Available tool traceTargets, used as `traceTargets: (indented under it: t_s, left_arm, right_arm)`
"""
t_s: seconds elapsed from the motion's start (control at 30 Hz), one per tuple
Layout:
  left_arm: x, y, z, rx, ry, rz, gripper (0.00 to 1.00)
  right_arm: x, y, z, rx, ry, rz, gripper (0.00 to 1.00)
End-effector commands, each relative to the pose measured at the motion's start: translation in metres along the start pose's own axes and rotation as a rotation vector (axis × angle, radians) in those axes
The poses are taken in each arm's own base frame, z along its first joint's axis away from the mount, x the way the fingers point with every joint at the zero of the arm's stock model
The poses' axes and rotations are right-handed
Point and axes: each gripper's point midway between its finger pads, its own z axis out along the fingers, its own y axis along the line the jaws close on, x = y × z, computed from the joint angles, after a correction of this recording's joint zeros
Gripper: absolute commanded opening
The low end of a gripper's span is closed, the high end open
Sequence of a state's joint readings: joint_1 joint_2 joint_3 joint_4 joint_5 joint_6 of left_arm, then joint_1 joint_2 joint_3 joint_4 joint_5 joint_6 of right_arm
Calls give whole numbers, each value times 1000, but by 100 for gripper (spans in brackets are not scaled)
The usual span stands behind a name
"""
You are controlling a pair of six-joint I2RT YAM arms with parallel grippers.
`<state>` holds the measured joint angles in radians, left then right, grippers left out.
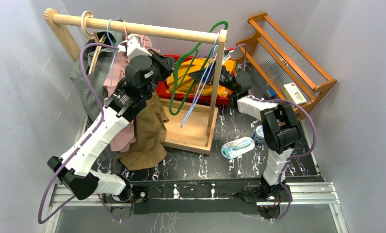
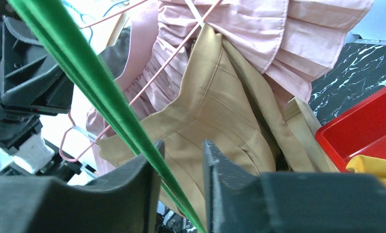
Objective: Remove the skirt from the hanger
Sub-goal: Place the hanger at the clothesline.
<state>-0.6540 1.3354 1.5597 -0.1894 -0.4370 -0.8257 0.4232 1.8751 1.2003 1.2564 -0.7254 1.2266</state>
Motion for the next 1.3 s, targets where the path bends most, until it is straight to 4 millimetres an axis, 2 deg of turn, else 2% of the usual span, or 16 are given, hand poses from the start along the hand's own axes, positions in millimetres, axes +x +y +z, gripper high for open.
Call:
traceTargets:
  t_s: [0.0, 0.13, 0.27, 0.5, 0.63, 0.67, 0.73, 0.83, 1.0, 1.1, 1.27]
  left_arm:
    - [-16, -12, -11, 43, -29, -50, 0]
    - [-11, -11, -11, 46, -11, -31, 0]
    - [-7, -10, -13, 74, 2, 36, 1]
    - [-5, -3, -24, 96, 17, 165, 59]
    - [-3, 1, -34, 107, 47, 235, 81]
    - [-2, 2, -37, 113, 57, 251, 90]
    - [0, 2, -46, 134, 84, 274, 98]
    - [9, 4, -61, 170, 141, 292, 98]
    - [36, 10, -84, 241, 263, 288, 98]
    - [47, 15, -88, 251, 304, 279, 97]
    - [69, 22, -84, 246, 378, 272, 88]
  right_arm:
    - [-12, 8, 3, -40, -71, 2, 35]
    - [-10, -1, 0, -3, -93, 63, 19]
    - [-7, -6, -5, 18, -112, 136, 0]
    - [-9, 3, -12, -18, -159, 195, 0]
    - [-12, 7, -12, -40, -178, 211, 0]
    - [-12, 7, -12, -42, -178, 213, 0]
    - [-13, 11, -12, -56, -180, 208, 0]
    - [-13, 17, -14, -82, -182, 209, 0]
    - [-19, 23, -16, -116, -216, 237, 0]
    - [-23, 30, -19, -146, -238, 256, 0]
    - [-32, 47, -25, -210, -265, 277, 0]
